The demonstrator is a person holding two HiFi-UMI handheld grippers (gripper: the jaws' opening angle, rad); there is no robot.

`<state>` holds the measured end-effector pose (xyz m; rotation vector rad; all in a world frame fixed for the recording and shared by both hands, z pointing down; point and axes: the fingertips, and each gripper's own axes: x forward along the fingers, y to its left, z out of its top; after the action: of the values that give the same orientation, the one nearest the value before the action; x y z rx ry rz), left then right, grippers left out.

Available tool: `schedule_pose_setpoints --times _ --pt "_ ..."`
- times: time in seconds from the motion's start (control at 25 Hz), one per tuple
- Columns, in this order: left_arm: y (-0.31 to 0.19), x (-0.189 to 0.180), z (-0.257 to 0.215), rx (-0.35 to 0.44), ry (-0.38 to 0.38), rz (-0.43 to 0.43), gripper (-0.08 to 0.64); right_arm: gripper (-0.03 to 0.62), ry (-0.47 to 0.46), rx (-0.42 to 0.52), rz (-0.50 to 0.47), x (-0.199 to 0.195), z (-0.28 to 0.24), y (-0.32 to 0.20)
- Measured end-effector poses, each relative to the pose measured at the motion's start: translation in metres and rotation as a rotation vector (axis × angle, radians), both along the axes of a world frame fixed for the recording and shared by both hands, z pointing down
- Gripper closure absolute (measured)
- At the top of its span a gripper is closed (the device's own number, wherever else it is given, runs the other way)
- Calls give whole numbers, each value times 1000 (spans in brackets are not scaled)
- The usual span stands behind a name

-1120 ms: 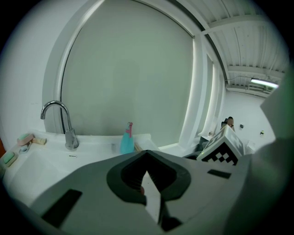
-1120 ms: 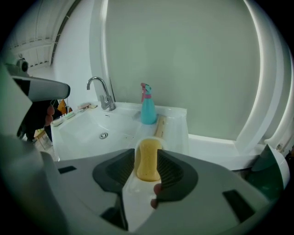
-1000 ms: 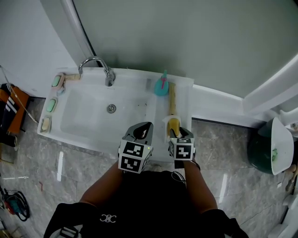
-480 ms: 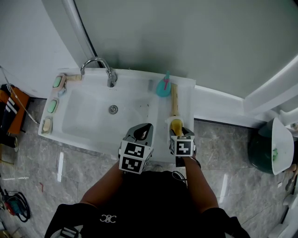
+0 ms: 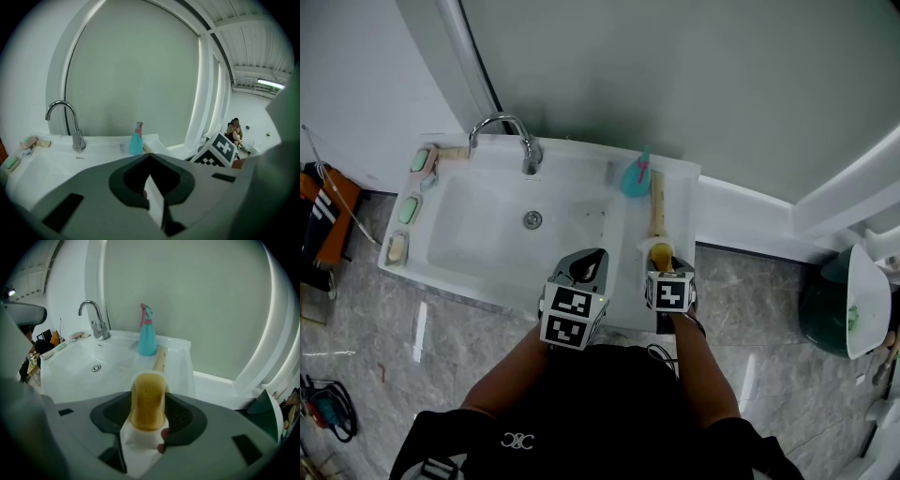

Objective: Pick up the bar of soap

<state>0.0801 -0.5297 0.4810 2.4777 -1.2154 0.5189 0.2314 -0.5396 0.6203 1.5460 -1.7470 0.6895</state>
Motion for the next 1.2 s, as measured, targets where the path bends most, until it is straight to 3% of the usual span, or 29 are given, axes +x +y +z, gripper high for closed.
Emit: schedule_pose_setpoints --times 0.52,1.04,1.2 --pt "-4 -7 5 -13 -14 -5 560 362 -11 -72 -4 4 18 -3" --pt "-6 -7 8 -19 -23 -12 560 370 71 -75 -80 -1 18 -2" --pt "-8 -6 6 -18 -21 -10 560 379 85 -31 -93 -1 16 -6"
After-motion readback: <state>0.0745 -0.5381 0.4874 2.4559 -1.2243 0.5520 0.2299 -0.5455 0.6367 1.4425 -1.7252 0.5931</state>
